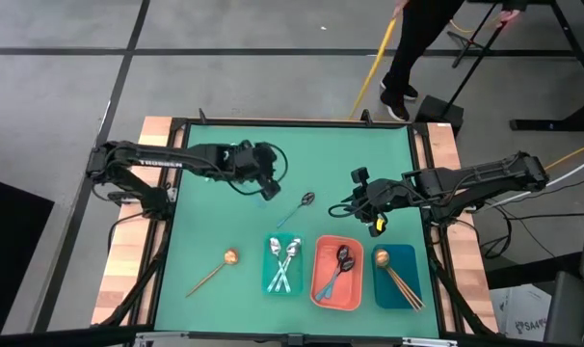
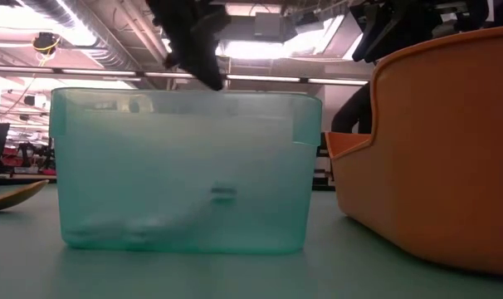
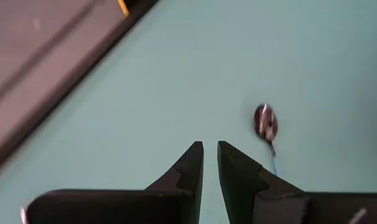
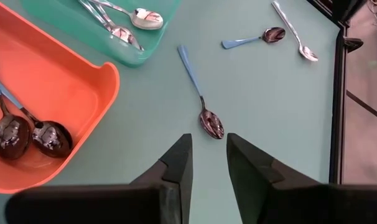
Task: Sort silverware by color (type)
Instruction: Put the blue spoon into the orange bin
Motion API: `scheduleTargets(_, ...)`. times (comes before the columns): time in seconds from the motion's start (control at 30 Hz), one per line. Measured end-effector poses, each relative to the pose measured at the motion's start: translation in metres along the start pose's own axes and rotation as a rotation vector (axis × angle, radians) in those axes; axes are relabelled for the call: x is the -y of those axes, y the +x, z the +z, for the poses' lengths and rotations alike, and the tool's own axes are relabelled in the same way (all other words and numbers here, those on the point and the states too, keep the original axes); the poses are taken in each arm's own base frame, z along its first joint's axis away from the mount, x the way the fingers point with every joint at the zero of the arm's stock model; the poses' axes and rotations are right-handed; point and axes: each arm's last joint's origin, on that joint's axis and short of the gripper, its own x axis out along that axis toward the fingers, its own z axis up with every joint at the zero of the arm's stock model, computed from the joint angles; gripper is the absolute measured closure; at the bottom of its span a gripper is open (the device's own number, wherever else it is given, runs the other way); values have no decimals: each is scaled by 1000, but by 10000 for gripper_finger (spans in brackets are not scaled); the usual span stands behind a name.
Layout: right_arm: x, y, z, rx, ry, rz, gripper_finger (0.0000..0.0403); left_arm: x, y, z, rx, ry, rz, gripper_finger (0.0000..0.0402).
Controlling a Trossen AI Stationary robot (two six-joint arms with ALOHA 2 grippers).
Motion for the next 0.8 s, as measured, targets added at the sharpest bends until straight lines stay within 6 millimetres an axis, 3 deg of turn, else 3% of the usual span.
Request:
scheduleTargets(0.37, 0, 0, 0, -2, 0, 0, 315, -39, 4, -22, -362, -269, 92, 360)
scheduleTargets(0.8, 0, 0, 0, -3, -1, 1, 315, -55, 6, -23, -412, -604, 179, 360)
